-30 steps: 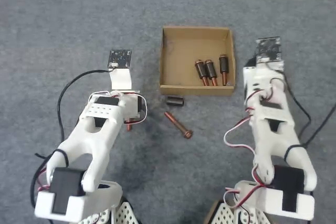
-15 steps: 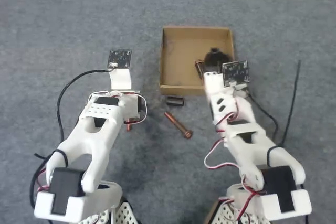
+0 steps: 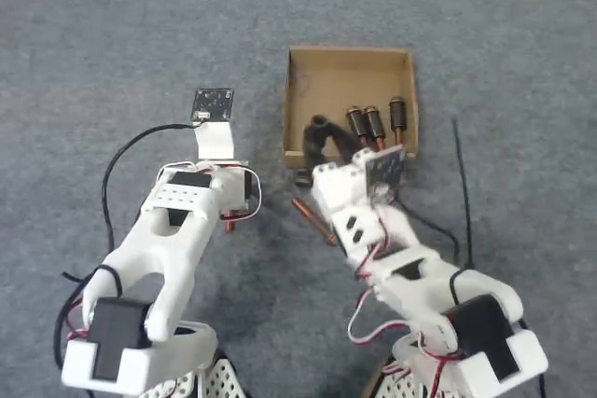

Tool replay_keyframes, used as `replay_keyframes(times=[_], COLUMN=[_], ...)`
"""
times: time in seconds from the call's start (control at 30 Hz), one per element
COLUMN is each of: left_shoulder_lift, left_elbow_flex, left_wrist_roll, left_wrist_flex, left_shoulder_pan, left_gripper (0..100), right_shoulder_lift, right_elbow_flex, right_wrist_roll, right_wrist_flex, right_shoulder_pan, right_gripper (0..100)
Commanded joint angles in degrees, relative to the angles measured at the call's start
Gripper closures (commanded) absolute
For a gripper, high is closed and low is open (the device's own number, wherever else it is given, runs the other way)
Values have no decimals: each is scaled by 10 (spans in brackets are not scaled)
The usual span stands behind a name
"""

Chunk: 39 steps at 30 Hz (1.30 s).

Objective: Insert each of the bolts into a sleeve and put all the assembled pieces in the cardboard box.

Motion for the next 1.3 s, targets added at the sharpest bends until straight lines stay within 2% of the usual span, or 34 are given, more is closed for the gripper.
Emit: replay_keyframes(times=[0.0, 0.27, 0.53, 0.87, 1.07, 1.27], left_shoulder_lift=[-41, -41, -41, -41, -41, -41], left_elbow_flex=[-7, -7, -7, -7, -7, -7], left_wrist_roll=[-6, -6, -6, -6, -6, -6], left_wrist_flex=[-16, -16, -16, -16, -16, -16], left_shoulder_pan=[-1, -1, -1, -1, -1, -1], left_gripper=[988, 988, 988, 988, 988, 988], right_shoulder_lift=[-15, -15, -9, -7, 44, 65], right_elbow_flex=[25, 106, 176, 176, 178, 179], right_wrist_roll=[-2, -2, 0, 0, 0, 0], right_wrist_flex=[-43, -124, -210, -205, -211, -238], right_shoulder_pan=[-13, -18, -71, -77, -146, -149], right_gripper=[991, 991, 991, 991, 991, 991])
